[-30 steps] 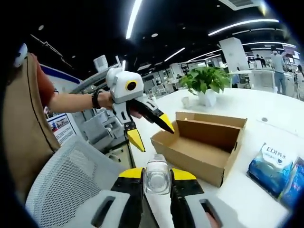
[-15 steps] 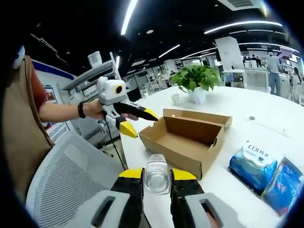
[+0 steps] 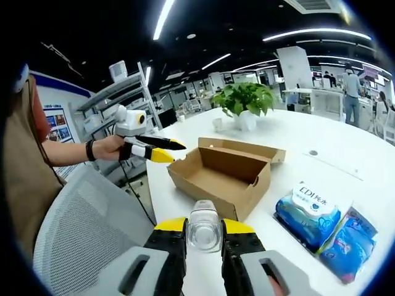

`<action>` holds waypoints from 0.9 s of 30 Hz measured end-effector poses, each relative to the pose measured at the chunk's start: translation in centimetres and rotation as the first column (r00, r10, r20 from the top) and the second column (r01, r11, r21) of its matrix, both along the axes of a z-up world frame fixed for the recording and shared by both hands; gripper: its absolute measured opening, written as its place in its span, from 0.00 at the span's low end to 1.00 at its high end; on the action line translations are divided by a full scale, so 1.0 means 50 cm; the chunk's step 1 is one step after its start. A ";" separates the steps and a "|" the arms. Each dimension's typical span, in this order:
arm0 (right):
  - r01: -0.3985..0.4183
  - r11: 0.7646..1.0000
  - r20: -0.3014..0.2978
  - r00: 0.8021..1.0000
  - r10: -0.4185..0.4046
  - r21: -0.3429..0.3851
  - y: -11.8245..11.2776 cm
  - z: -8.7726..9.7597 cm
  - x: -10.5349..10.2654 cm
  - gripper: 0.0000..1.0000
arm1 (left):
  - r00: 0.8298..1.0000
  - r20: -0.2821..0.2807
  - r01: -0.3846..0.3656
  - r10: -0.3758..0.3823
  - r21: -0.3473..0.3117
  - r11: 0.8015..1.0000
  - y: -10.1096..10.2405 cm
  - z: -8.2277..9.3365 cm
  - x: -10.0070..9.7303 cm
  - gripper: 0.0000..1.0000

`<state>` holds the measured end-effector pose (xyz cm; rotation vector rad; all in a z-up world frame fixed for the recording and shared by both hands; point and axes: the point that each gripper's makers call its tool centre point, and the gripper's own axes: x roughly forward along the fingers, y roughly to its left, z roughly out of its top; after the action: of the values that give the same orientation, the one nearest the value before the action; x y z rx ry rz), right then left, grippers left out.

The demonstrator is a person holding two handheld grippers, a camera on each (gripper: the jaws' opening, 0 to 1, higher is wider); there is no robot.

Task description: Operate the shoe box by opening the lid, removing the specified soft item, and placing it in the target area until the item is outside and the box remains undamaged.

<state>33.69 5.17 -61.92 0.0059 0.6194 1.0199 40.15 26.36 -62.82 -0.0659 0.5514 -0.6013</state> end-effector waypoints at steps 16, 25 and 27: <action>0.016 0.997 0.020 1.000 -0.015 -0.082 -0.082 0.007 0.084 0.16 | 0.987 -0.011 -0.163 0.163 -0.011 0.987 0.033 0.004 0.015 0.59; -0.048 0.975 0.036 0.998 0.058 -0.219 -0.121 -0.005 0.139 0.16 | 0.985 -0.014 -0.170 0.170 0.006 0.985 0.022 -0.002 0.007 0.59; -0.057 0.969 0.043 0.997 0.069 -0.241 -0.129 -0.001 0.151 0.16 | 0.985 -0.010 -0.171 0.171 0.012 0.985 0.023 0.000 0.007 0.59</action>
<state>41.24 -1.28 -61.98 -0.2528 0.6965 0.9981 40.53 27.51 -62.82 -0.1050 0.5532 -0.4311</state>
